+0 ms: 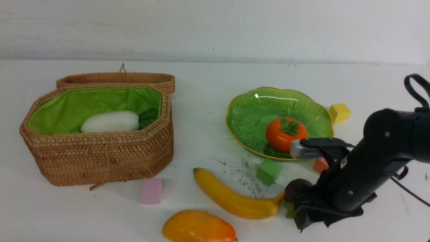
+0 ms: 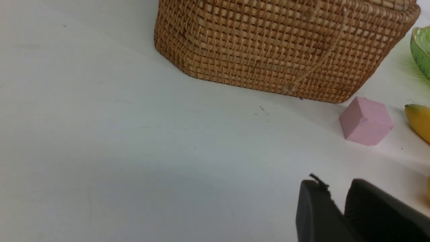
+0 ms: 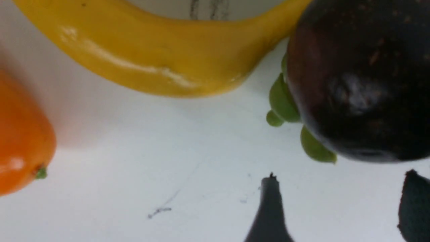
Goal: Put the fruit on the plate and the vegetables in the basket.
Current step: Use the right arm to grab a mangosteen and put it into the right plate
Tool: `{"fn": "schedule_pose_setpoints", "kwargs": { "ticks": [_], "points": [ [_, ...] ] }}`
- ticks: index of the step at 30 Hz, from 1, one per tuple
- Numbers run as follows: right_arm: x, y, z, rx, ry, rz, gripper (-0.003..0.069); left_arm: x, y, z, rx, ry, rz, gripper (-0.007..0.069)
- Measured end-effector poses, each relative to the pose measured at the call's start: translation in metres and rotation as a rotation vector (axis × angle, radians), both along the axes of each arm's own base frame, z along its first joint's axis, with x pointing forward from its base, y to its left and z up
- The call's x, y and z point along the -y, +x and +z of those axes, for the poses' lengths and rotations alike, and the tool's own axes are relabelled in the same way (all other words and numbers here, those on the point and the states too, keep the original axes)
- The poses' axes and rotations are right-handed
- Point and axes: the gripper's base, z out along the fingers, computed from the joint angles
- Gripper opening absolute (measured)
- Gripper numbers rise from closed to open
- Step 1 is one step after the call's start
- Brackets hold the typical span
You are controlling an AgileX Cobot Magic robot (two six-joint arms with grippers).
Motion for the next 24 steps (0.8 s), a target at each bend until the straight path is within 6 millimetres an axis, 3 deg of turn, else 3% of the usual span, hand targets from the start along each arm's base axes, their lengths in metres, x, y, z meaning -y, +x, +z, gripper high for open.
{"fn": "schedule_pose_setpoints", "kwargs": {
  "ticks": [4,9,15,18,24],
  "points": [
    [-0.001,0.005,0.025,0.062,0.058,-0.129,0.0651,0.000,0.000,0.000,0.000,0.000,0.000,0.0134],
    [-0.002,0.018,0.034,0.166,0.113,-0.240,0.0676,0.000,0.000,0.000,0.000,0.000,0.000,0.0136],
    [-0.003,0.028,0.011,0.151,0.064,-0.233,0.0666,0.000,0.000,0.000,0.000,0.000,0.000,0.0136],
    [-0.003,0.033,-0.012,0.110,0.004,-0.207,0.0646,0.000,0.000,0.000,0.000,0.000,0.000,0.0139],
    [-0.003,0.034,-0.020,0.090,-0.014,-0.198,0.0580,0.000,0.000,0.000,0.000,0.000,0.000,0.0145]
  ]
}}
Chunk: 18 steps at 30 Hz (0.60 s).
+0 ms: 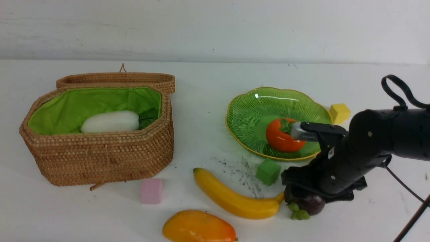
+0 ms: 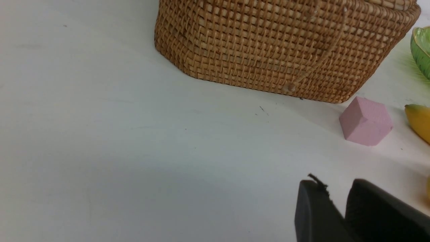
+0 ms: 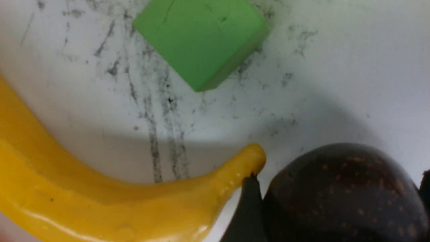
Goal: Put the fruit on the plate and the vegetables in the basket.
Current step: Use the right arm to grab a mangosteen and put it into the right plate
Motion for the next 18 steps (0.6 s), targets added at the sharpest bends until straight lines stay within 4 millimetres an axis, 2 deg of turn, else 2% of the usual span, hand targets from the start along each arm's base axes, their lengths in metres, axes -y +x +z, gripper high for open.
{"fn": "schedule_pose_setpoints", "kwargs": {
  "ticks": [5,11,14,16,18],
  "points": [
    [0.001,-0.004,0.012,0.016,0.007,0.007,0.0581,0.000,0.000,0.000,0.000,0.000,0.000,0.0148],
    [0.000,-0.001,0.068,0.179,0.068,0.008,0.0581,0.000,0.000,0.000,0.000,0.000,0.000,0.0155],
    [-0.001,0.011,0.102,0.327,0.081,0.014,0.0581,0.000,0.000,0.000,0.000,0.000,0.000,0.0157],
    [0.001,0.020,0.113,0.396,0.080,0.008,0.0581,0.000,0.000,0.000,0.000,0.000,0.000,0.0160],
    [0.008,0.040,0.125,0.484,0.085,-0.029,0.0581,0.000,0.000,0.000,0.000,0.000,0.000,0.0163]
  ]
}}
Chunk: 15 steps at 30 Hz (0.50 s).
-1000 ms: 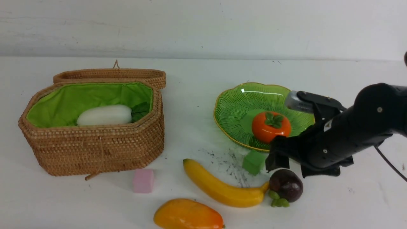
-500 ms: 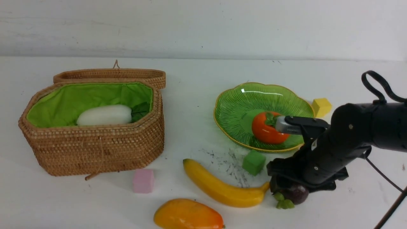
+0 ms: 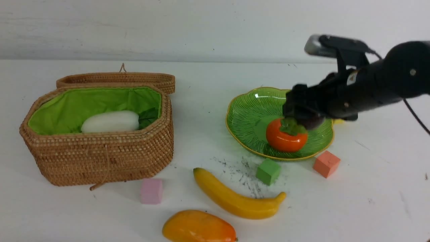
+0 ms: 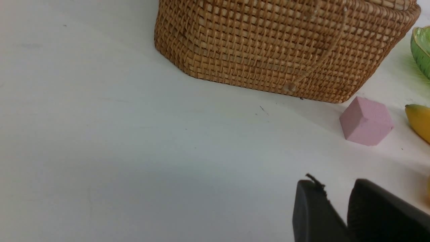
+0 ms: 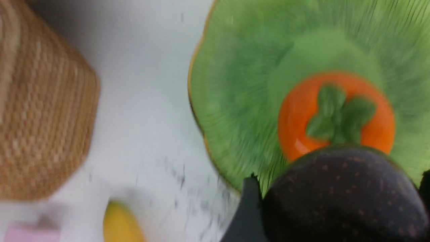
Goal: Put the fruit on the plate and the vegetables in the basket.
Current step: Use the right arm to grab a mangosteen and put it into the right plate
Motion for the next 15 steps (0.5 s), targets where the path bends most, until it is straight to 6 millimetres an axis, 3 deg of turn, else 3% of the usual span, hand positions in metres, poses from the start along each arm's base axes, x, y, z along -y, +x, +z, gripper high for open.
{"fn": "schedule_pose_setpoints", "kwargs": {
  "ticks": [4,6,11,15],
  "points": [
    [0.017,0.041,-0.001,0.069,0.042,-0.097,0.0581,0.000,0.000,0.000,0.000,0.000,0.000,0.0165],
    [0.025,0.060,-0.015,0.051,0.065,-0.146,0.0581,0.000,0.000,0.000,0.000,0.000,0.000,0.0165],
    [0.041,0.085,-0.057,-0.033,0.132,-0.275,0.0581,0.000,0.000,0.000,0.000,-0.001,0.000,0.0171],
    [0.047,0.092,-0.074,-0.053,0.150,-0.316,0.0581,0.000,0.000,0.000,0.000,-0.001,0.000,0.0176]
  ]
}}
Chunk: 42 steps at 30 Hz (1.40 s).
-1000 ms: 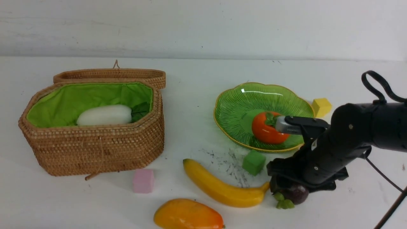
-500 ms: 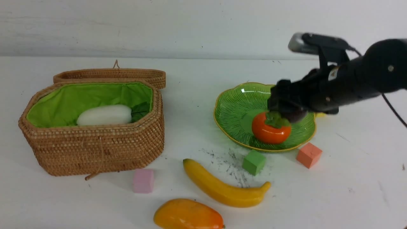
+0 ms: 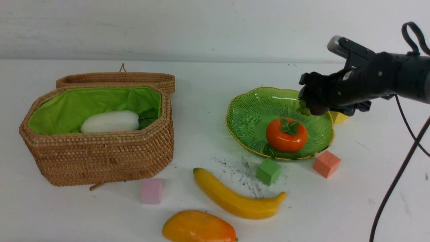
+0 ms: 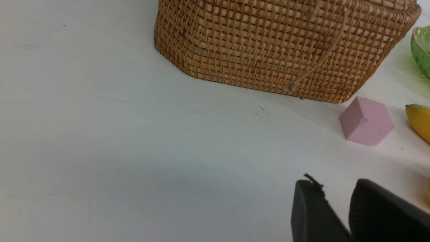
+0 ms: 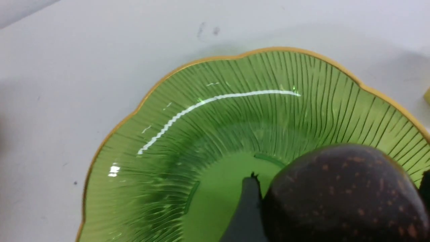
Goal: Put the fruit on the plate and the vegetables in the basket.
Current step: Use the right arm to grab a mangosteen and put it into the right plate, then use the right arm to grab a banana and put it into the right plate
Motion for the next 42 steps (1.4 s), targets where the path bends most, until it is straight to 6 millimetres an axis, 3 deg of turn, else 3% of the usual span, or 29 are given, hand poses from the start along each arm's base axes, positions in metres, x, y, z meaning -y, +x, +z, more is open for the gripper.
{"fn": "schedule_pose_setpoints", "kwargs": {
  "ticks": [5,10,12,16,19,21,24,28,32,39,42],
  "points": [
    [0.000,0.000,-0.002,-0.027,0.003,0.000,0.0667,0.000,0.000,0.000,0.000,0.000,0.000,0.0176],
    [0.000,-0.006,-0.001,-0.078,-0.033,0.038,0.0670,0.000,0.000,0.000,0.000,0.000,0.000,0.0176],
    [0.001,-0.008,0.004,-0.078,-0.039,0.044,0.0661,0.000,0.000,0.000,0.000,0.000,0.000,0.0179],
    [-0.001,-0.025,0.038,-0.052,-0.103,0.124,0.0612,0.000,0.000,0.000,0.000,0.000,0.000,0.0185],
    [-0.013,-0.041,0.056,-0.049,-0.189,0.254,0.0579,0.000,0.000,0.000,0.000,0.000,0.000,0.0187],
    [-0.038,-0.063,0.072,-0.053,-0.310,0.470,0.0533,0.000,0.000,0.000,0.000,0.000,0.000,0.0191],
    [-0.074,-0.090,0.075,-0.085,-0.390,0.726,0.0494,0.000,0.000,0.000,0.000,0.000,0.000,0.0193],
    [-0.126,-0.119,0.065,-0.103,-0.424,0.993,0.0469,0.000,0.000,0.000,0.000,0.000,0.000,0.0194],
    [-0.164,-0.130,0.046,-0.089,-0.443,1.106,0.0466,0.000,0.000,0.000,0.000,0.000,0.000,0.0199],
    [-0.189,-0.125,0.004,-0.125,-0.455,1.142,0.0465,0.000,0.000,0.000,0.000,0.000,0.000,0.0204],
    [-0.195,-0.120,-0.026,-0.179,-0.465,1.151,0.0465,0.000,0.000,0.000,0.000,0.000,0.000,0.0207]
  ]
}}
